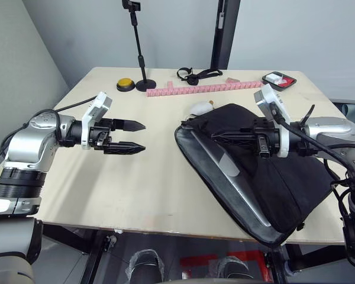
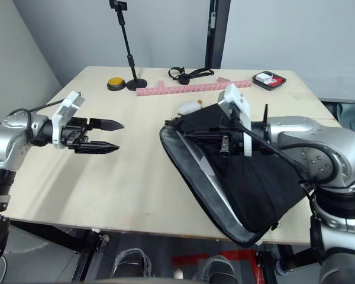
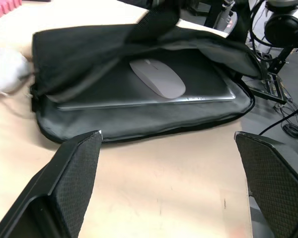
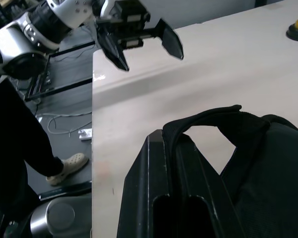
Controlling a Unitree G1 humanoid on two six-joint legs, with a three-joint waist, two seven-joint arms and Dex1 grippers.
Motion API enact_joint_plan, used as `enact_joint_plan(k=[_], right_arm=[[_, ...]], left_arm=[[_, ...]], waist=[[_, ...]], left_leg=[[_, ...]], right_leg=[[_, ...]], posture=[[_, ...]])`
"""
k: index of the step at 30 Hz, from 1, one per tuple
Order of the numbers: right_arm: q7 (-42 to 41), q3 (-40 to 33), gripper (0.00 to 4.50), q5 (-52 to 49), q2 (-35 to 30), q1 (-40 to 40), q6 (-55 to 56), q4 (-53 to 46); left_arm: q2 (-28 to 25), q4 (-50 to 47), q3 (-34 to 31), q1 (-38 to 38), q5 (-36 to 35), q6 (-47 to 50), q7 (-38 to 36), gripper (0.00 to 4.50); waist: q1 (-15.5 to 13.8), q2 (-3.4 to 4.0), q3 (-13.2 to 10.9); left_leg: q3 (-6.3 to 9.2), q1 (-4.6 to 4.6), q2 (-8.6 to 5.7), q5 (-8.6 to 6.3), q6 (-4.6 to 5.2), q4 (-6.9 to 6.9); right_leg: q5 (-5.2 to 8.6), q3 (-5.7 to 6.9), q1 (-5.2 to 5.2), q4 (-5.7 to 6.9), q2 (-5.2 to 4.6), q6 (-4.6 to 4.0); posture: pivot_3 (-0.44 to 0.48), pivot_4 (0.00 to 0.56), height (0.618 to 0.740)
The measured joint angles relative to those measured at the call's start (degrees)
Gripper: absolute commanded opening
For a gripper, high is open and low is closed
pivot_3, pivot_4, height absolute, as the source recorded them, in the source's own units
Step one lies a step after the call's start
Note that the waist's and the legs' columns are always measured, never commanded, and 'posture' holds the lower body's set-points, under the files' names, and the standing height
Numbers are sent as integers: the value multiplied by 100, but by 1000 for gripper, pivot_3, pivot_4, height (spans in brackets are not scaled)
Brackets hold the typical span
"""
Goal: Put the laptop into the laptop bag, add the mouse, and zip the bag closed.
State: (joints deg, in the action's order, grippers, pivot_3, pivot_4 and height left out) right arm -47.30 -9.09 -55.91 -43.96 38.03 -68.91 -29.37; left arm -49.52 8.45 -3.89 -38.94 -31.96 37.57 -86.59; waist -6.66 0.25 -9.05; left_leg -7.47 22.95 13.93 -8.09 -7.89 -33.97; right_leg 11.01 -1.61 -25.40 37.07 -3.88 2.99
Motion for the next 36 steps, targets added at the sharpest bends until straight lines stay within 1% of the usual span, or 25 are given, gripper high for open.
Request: enact_joint_plan(k=[3, 6, 8, 9, 12, 13, 15, 17, 19, 20, 23, 26, 29, 32, 34, 36], right_arm=[[-107, 119, 1259, 166, -125, -132, 259, 183], [-392, 114, 2297, 236, -461, -531, 440, 245], [-591, 62, 3021, 234, -698, -778, 539, 274], [-667, -13, 3360, 233, -826, -910, 576, 319], [-928, -568, 4408, 220, -1200, -1479, 675, 488], [-996, -754, 4483, 213, -1278, -1639, 727, 532], [-1079, -1208, 4483, 232, -1451, -2001, 802, 662], [-1252, -1786, 4483, 376, -1696, -2587, 892, 782], [-1477, -2405, 4483, 615, -1872, -3262, 1027, 860], [-1564, -2710, 4483, 707, -1878, -3527, 1076, 871], [-1767, -3518, 4483, 932, -1871, -4138, 1277, 874], [-1901, -4133, 4483, 1286, -1786, -4732, 1597, 971], [-1972, -4458, 4483, 1584, -1670, -5098, 1874, 1233], [-1978, -4556, 4483, 1710, -1640, -5182, 2024, 1440], [-1958, -4561, 4483, 1741, -1606, -5201, 2122, 1487], [-1872, -4529, 4483, 1662, -1479, -5055, 2137, 1448]], left_arm=[[29, 394, 9, -297, -87, 214, 46, 4500], [58, 785, 53, -503, -43, 299, 154, 4500], [86, 1050, 193, -608, 94, 336, 226, 4500], [92, 1144, 265, -640, 137, 358, 228, 4500], [21, 1303, 368, -694, 264, 371, 140, 4500], [-37, 1295, 404, -705, 276, 360, 63, 4500], [-254, 1253, 409, -695, 295, 333, -113, 4500], [-670, 1131, 379, -565, 264, 275, -255, 4500], [-1097, 1028, 218, -360, 163, 248, -300, 4500], [-1276, 989, 135, -257, 73, 246, -308, 4500], [-1598, 905, -109, -30, -172, 261, -321, 4500], [-1826, 894, -298, 243, -210, 196, -326, 4500], [-1863, 999, -393, 455, -184, 44, -328, 4500], [-1818, 1129, -393, 468, -143, -12, -325, 4500], [-1607, 1235, -348, 284, -140, 18, -319, 4500], [-1155, 1627, -158, -262, -114, 279, -235, 4500]], waist=[[-12, 0, 0], [-47, -1, 0], [-47, -1, 0], [-50, -1, 0], [-74, -1, 0], [-75, -2, 0], [-62, -2, 0], [-60, -2, 0], [-59, -2, -1], [-56, -2, 0], [-61, -3, 0], [-63, -4, 1], [-55, -4, 1], [-41, -4, 1], [-40, -3, 2], [-79, -2, 6]], left_leg=[[0, -1, -1, 1, 1, -6], [0, 3, -2, 0, 2, -6], [0, 6, -2, 0, 3, -5], [0, 8, -2, 0, 3, -5], [2, 11, -1, -5, 12, -5], [2, 10, 0, -5, 13, -5], [1, 9, 1, -8, 19, -5], [-2, 9, 3, -15, 31, 0], [-2, 11, 4, -17, 33, 6], [-3, 8, 5, -17, 33, 6], [-4, 2, 4, -17, 34, -1], [-8, -7, 4, -18, 35, -5], [-13, -7, 4, -18, 38, -7], [-13, -8, 4, -18, 38, -8], [-13, -8, 4, -18, 38, -8], [-13, -12, 4, -17, 39, -12]], right_leg=[[0, 0, 3, 3, -2, 0], [0, 0, 5, -4, -3, 0], [0, 2, 3, -6, -3, 0], [0, 1, 3, -6, -3, 0], [0, 3, 1, -9, -4, 0], [0, 3, 2, -9, -3, 0], [0, 2, 1, -8, -3, 0], [1, 1, -1, -15, -3, -2], [4, 4, -3, -21, -3, -3], [4, 3, -1, -21, -3, -3], [5, 2, 1, -14, -6, -3], [7, 0, 9, -12, -24, -2], [7, 0, 9, -10, -29, -1], [7, -1, 9, -9, -29, -1], [7, -1, 8, -8, -29, -1], [6, 3, 17, -2, -30, -2]], posture=[[0, 150, 733], [0, 150, 733], [0, 150, 733], [0, 150, 733], [0, 150, 733], [0, 150, 733], [0, 150, 733], [0, 150, 733], [0, 150, 733], [0, 150, 733], [0, 150, 733], [0, 150, 733], [0, 150, 733], [0, 150, 733], [0, 150, 733], [0, 150, 733]])
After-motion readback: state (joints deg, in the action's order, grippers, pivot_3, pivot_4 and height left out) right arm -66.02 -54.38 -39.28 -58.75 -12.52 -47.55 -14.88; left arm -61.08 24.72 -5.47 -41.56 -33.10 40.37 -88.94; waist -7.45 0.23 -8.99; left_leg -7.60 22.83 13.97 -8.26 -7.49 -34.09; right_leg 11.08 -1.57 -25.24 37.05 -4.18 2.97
